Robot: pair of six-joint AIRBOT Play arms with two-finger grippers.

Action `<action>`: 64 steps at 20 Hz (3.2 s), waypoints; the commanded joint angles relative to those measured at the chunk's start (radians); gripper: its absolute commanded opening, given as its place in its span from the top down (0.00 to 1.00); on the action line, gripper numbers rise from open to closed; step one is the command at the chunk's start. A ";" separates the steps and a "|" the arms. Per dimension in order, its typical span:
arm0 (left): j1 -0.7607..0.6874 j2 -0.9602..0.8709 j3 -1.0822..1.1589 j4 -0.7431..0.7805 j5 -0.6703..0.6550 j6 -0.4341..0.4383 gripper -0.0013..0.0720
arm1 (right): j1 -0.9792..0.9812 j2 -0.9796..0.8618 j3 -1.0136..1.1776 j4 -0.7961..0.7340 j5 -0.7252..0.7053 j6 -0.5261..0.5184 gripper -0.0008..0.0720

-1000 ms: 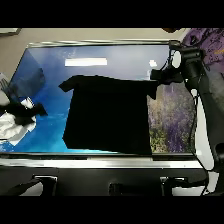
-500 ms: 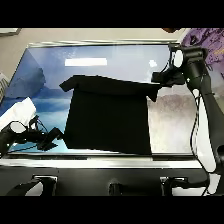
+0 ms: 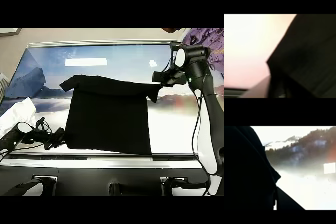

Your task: Fold the clothes and pants, and hang the long-sleeved shirts on hangers.

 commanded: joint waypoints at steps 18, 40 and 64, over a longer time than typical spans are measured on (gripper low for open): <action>0.102 -0.526 1.011 0.390 0.160 -0.212 0.95 | 0.000 0.001 0.001 -0.007 0.084 0.011 0.95; -0.019 0.214 -0.066 -0.085 -0.071 -0.100 0.00 | 0.000 0.001 0.001 0.023 0.049 -0.018 0.95; -0.398 0.080 -0.169 -0.266 0.270 -0.211 0.86 | 0.000 0.034 0.001 0.023 0.080 -0.020 0.95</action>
